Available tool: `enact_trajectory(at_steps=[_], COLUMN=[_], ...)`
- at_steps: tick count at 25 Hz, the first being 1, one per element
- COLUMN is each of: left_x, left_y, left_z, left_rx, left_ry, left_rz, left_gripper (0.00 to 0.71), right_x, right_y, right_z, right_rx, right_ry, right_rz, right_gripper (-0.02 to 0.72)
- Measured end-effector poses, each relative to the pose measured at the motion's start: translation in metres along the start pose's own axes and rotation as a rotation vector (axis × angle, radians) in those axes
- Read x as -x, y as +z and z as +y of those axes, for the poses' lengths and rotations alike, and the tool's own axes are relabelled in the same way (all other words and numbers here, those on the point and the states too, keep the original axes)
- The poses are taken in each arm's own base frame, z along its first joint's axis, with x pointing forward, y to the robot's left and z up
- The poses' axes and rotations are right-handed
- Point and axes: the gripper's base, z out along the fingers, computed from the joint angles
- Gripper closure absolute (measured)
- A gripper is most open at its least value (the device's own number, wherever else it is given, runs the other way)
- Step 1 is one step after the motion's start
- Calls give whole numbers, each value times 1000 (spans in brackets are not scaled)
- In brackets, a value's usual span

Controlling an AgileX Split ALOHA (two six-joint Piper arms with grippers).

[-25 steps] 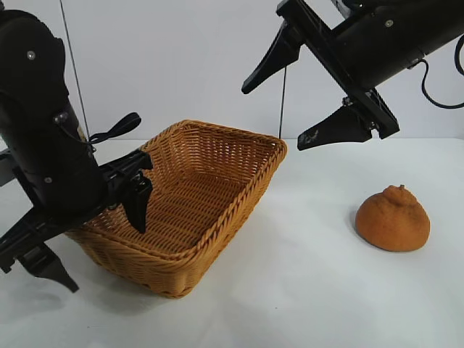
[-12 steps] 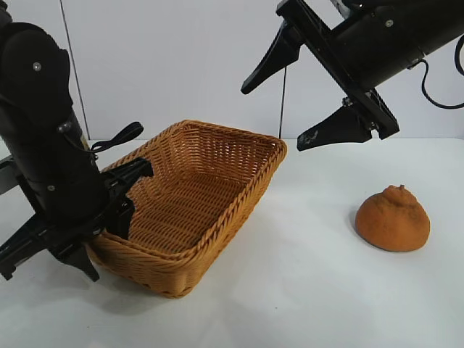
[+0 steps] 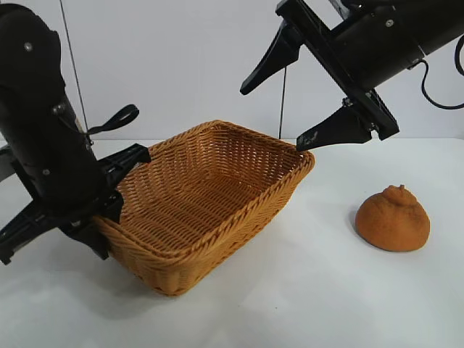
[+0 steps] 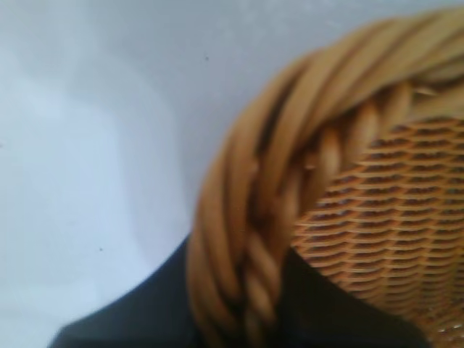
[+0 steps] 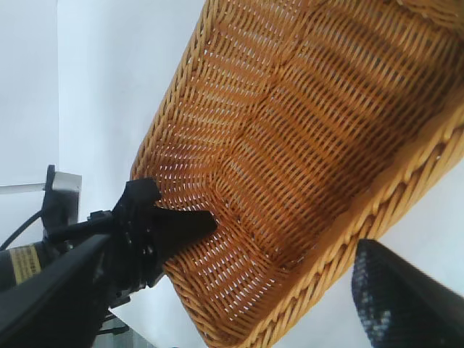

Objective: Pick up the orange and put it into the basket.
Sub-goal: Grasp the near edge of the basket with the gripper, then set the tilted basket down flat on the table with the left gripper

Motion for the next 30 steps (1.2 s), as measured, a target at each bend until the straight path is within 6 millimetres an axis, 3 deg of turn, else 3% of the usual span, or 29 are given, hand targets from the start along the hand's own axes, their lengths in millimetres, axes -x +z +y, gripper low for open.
enact_trajectory(at_steps=[7,14,23,30], left_x=[42,60,70,75], left_y=[-18,-34,-5,14], left_z=[-8,-23,-46,-44], left_rx=[-78,-99,-12,25], left_ry=[95,290,661,750], left_rz=[56,77,235,241], left_gripper=[620,620,621,622], right_x=[0,0,-2,-2], right_y=[0,0,0,0], right_z=[0,0,1,1], right_rx=[0,2,9,9], right_ry=[0,0,0,0], right_rz=[0,5,24,25], right_gripper=[94,94,94,94])
